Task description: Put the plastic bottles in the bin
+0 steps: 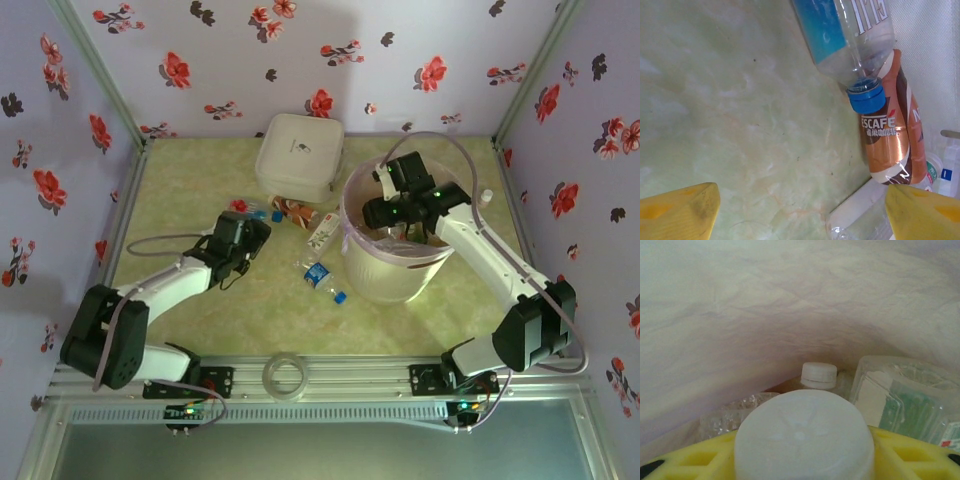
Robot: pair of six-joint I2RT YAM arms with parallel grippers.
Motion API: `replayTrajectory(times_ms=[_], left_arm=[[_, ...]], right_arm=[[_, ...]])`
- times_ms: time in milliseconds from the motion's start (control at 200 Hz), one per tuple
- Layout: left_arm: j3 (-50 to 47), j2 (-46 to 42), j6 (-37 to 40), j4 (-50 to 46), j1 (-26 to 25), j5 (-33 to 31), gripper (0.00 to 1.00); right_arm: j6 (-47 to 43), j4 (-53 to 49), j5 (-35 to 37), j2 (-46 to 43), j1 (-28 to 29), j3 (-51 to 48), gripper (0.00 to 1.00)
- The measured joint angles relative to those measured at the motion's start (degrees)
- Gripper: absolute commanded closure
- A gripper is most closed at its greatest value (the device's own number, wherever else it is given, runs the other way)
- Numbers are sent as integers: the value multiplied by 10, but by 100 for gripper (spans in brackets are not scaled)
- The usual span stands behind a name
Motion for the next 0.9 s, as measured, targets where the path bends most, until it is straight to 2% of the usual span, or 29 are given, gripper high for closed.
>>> replayTrajectory(times_ms=[320, 675, 900], left_arm=[[57, 80, -30, 32, 0, 0, 15], [125, 173, -95, 47, -5, -9, 21], [146, 216, -148, 78, -12, -44, 25]], right_arm=[[7, -2, 3, -58, -4, 6, 20], [7, -45, 33, -180, -7, 33, 18], [7, -65, 46, -207, -12, 34, 18]])
